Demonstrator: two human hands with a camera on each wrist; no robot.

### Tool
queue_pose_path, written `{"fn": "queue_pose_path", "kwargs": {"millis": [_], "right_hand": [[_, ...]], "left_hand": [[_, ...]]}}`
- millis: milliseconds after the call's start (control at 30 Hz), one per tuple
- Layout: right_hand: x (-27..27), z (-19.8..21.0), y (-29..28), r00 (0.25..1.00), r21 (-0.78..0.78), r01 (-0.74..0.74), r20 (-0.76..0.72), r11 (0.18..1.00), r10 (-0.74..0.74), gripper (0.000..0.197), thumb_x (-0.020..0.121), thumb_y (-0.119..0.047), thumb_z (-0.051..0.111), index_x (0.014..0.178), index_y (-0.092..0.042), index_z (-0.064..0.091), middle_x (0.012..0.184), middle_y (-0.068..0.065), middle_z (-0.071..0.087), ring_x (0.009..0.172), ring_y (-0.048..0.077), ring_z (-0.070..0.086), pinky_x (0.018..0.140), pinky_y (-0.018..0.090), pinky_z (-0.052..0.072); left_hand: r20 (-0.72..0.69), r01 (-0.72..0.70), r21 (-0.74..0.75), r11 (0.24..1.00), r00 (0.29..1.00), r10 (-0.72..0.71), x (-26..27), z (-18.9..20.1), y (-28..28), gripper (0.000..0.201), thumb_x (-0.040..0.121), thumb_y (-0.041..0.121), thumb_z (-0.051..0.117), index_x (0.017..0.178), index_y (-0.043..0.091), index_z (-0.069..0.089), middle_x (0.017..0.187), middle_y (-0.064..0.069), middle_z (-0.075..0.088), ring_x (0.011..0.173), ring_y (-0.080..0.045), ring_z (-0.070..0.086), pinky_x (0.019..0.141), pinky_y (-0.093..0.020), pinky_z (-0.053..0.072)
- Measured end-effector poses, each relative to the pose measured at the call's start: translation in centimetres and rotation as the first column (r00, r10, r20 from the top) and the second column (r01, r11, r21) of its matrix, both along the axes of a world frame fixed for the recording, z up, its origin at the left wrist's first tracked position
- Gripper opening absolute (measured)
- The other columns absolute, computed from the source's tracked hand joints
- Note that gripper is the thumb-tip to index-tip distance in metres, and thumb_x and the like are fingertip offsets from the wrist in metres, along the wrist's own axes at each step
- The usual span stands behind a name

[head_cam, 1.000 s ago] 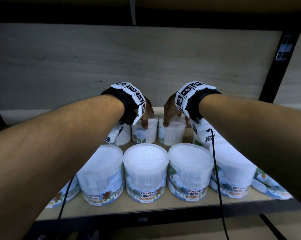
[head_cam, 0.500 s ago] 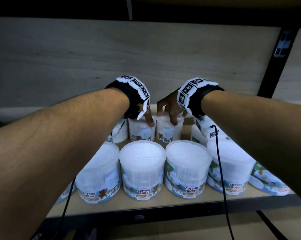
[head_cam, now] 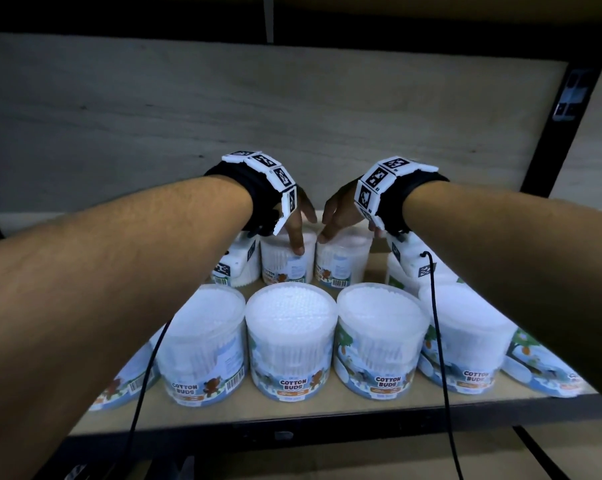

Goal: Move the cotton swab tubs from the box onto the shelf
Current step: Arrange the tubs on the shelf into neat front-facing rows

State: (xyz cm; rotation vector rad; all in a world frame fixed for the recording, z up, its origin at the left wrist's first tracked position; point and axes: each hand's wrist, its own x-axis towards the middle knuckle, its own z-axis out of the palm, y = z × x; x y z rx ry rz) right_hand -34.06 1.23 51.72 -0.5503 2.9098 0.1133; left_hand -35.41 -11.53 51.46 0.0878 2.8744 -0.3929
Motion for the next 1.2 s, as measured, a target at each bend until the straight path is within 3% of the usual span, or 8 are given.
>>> {"fn": "queue_pose_path", "kwargs": {"millis": [233,367,467,567,733,900,1000,1200], "right_hand": [[0.1,-0.2,-0.6,0.999,0.047,-0.003,0.039,0.999,0.002,0.061,0.091,-0.031,0.068,0.143,-0.009,0.046,0.137,0.014,0.049,0.121,0.032,0.051,0.076,0.039,0.049],[0.1,-0.2,-0.6,0.997,0.082,-0.057,0.047,0.995,0.053,0.054,0.093,-0.017,0.065,0.143,-0.009,0.047,0.143,0.012,0.046,0.094,0.021,0.050,0.063,0.028,0.048],[-0.1,-0.2,-0.4,0.997,0.102,-0.069,0.034,0.992,0.066,0.067,0.090,-0.013,0.070,0.149,-0.020,0.038,0.147,0.007,0.039,0.111,0.019,0.042,0.079,0.031,0.049],[-0.5,-0.1,-0.4,0.994,0.109,-0.091,0.064,0.990,0.084,0.078,0.082,-0.010,0.077,0.147,-0.026,0.036,0.146,0.006,0.042,0.111,0.020,0.044,0.043,0.017,0.051],[-0.8,0.0,-0.6,0.992,0.136,-0.103,0.088,0.985,0.091,0.079,0.078,-0.002,0.079,0.143,-0.022,0.040,0.147,0.009,0.044,0.127,0.031,0.050,0.059,0.025,0.049],[-0.9,0.2,-0.4,0.991,0.093,-0.074,0.120,0.993,0.063,0.080,0.075,0.000,0.081,0.142,-0.023,0.042,0.147,0.009,0.047,0.129,0.028,0.049,0.061,0.022,0.050],[-0.3,0.1,-0.1,0.996,0.065,-0.076,0.053,0.995,0.073,0.074,0.083,-0.012,0.076,0.147,-0.023,0.040,0.151,0.003,0.041,0.133,0.025,0.044,0.076,0.025,0.048],[0.6,0.1,0.2,0.996,0.020,-0.084,0.036,0.996,0.084,0.059,0.092,-0.025,0.067,0.145,-0.015,0.043,0.148,0.004,0.043,0.122,0.023,0.048,0.094,0.030,0.044]], "left_hand": [[0.073,0.056,0.017,0.998,0.996,-0.057,-0.2,-0.2,-0.2,0.076,0.073,0.053,0.077,0.141,0.034,0.049,0.138,0.006,0.054,0.119,-0.017,0.052,0.107,-0.038,0.041],[0.067,0.032,0.022,0.999,0.997,-0.033,-0.2,-0.1,-0.1,0.078,0.072,0.054,0.077,0.142,0.031,0.049,0.136,0.005,0.054,0.118,-0.018,0.054,0.107,-0.038,0.042],[0.066,-0.016,0.014,1.000,0.998,0.015,-0.1,-0.1,0.1,0.078,0.069,0.061,0.075,0.137,0.028,0.055,0.135,0.004,0.057,0.118,-0.019,0.056,0.106,-0.037,0.044],[0.036,-0.058,-0.027,0.998,0.998,0.059,-0.7,-0.4,0.0,0.079,0.063,0.072,0.073,0.121,0.019,0.067,0.124,0.001,0.065,0.113,-0.018,0.061,0.101,-0.030,0.045],[0.023,-0.004,-0.085,0.996,1.000,0.006,-0.7,-1.0,0.4,0.065,0.086,0.054,0.063,0.131,0.007,0.057,0.133,-0.004,0.058,0.113,-0.019,0.055,0.085,-0.024,0.042],[0.007,-0.082,-0.016,0.997,0.997,0.082,-0.4,-0.3,0.9,0.053,0.070,0.069,0.070,0.063,0.017,0.073,0.059,0.004,0.071,0.066,-0.013,0.059,0.068,-0.024,0.048],[-0.046,-0.093,-0.044,0.995,0.995,0.091,0.2,0.2,1.4,0.044,0.076,0.060,0.072,0.069,0.017,0.064,0.030,0.012,0.051,0.053,-0.008,0.050,0.048,-0.020,0.038],[0.038,-0.184,0.025,0.983,0.982,0.183,1.6,-0.6,2.1,0.049,0.087,0.047,0.067,0.118,0.010,0.061,0.121,-0.011,0.062,0.092,-0.021,0.051,0.081,-0.026,0.041]]}}
